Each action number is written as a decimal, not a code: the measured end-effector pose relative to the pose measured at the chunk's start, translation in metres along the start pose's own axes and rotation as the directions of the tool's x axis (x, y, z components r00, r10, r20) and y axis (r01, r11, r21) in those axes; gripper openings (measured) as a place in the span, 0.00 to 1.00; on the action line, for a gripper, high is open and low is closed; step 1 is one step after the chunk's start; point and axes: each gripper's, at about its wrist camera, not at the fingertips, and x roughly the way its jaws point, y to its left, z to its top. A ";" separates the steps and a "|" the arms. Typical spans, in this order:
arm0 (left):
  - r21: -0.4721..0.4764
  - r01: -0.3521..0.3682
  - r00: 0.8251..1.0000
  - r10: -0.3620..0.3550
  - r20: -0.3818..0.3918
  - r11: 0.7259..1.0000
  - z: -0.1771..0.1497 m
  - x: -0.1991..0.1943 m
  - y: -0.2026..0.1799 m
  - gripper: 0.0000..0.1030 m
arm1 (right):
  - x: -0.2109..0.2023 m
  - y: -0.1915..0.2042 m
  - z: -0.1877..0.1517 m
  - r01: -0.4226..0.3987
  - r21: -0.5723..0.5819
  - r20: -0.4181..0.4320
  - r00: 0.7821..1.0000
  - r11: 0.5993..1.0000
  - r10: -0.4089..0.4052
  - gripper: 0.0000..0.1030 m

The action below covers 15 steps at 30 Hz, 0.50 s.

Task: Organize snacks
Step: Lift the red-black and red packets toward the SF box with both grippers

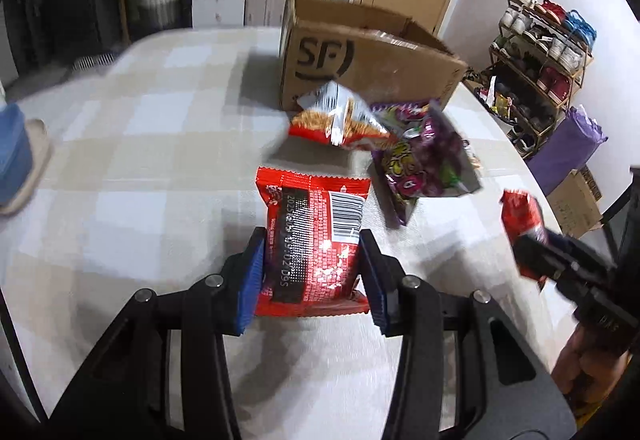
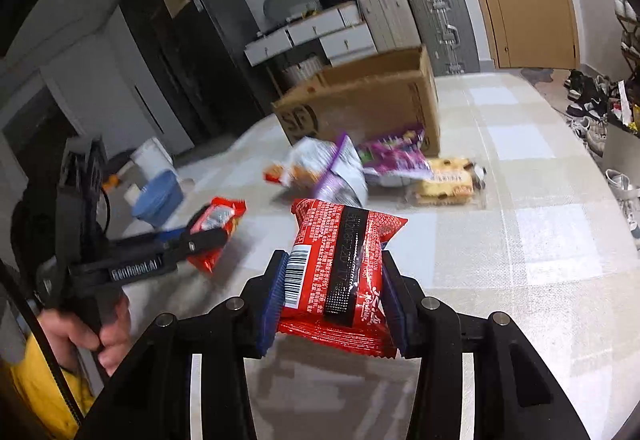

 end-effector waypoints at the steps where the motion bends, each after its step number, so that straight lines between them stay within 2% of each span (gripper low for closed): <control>1: 0.002 -0.001 1.000 0.001 0.011 1.000 -0.004 -0.009 -0.001 0.40 | -0.008 0.004 0.001 -0.015 0.002 0.017 1.000 1.000 0.015 0.43; 3: -0.001 0.027 0.999 -0.027 0.031 1.000 -0.031 -0.040 0.011 0.40 | -0.021 0.011 0.003 -0.033 0.002 0.043 0.999 0.999 0.033 0.43; 7: 0.023 0.036 0.996 -0.037 0.076 0.999 -0.041 -0.073 0.002 0.40 | -0.043 0.025 0.006 -0.050 -0.004 0.083 0.995 0.999 0.050 0.43; 12: 0.052 0.044 0.989 -0.051 0.135 0.998 -0.091 -0.148 0.014 0.40 | -0.065 0.044 0.006 -0.068 -0.019 0.112 0.991 0.998 0.069 0.43; 15: 0.060 0.048 0.985 -0.057 0.165 0.997 -0.105 -0.172 0.013 0.40 | -0.074 0.050 0.003 -0.069 -0.026 0.125 0.990 0.997 0.072 0.43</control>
